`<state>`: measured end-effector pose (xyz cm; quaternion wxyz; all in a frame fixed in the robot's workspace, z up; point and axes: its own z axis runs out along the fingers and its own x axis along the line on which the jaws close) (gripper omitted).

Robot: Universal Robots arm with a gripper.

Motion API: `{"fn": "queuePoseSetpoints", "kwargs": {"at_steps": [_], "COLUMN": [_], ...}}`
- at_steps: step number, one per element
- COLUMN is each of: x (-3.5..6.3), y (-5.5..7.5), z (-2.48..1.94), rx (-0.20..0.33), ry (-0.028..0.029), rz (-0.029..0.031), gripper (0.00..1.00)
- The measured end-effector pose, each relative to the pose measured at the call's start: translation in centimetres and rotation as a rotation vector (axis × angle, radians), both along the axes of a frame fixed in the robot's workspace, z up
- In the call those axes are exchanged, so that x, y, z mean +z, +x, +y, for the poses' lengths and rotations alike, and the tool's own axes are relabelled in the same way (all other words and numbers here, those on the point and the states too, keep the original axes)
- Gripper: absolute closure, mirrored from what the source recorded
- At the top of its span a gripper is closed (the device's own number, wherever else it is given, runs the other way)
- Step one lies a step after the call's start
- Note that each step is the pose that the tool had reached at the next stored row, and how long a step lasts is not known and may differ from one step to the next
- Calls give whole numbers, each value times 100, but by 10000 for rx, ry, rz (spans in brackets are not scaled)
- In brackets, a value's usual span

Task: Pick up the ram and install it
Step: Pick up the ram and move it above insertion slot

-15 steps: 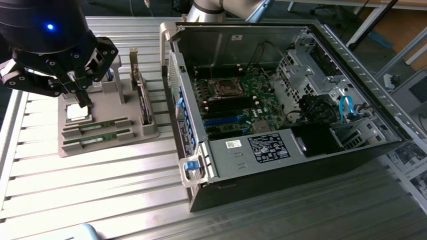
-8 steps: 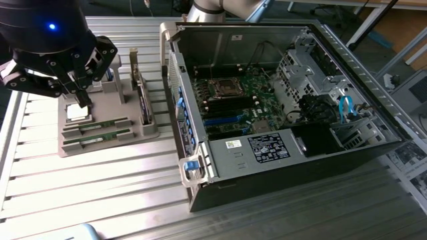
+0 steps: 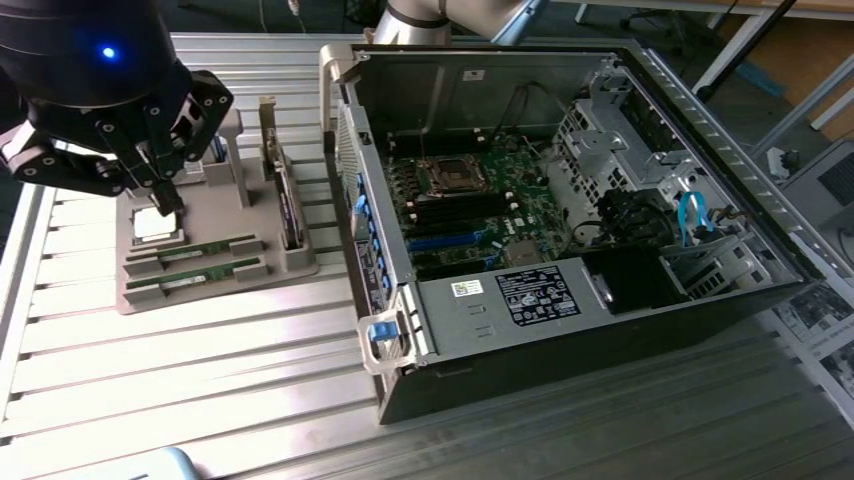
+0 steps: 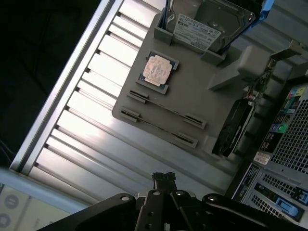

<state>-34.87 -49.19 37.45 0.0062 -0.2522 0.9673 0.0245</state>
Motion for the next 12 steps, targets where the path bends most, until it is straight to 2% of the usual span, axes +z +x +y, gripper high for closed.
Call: {"fn": "queuePoseSetpoints", "kwargs": {"at_steps": [12], "x": [-5], "y": [0], "z": [0], "rx": [829], "ry": [0], "rz": [0], "gripper": [89]}}
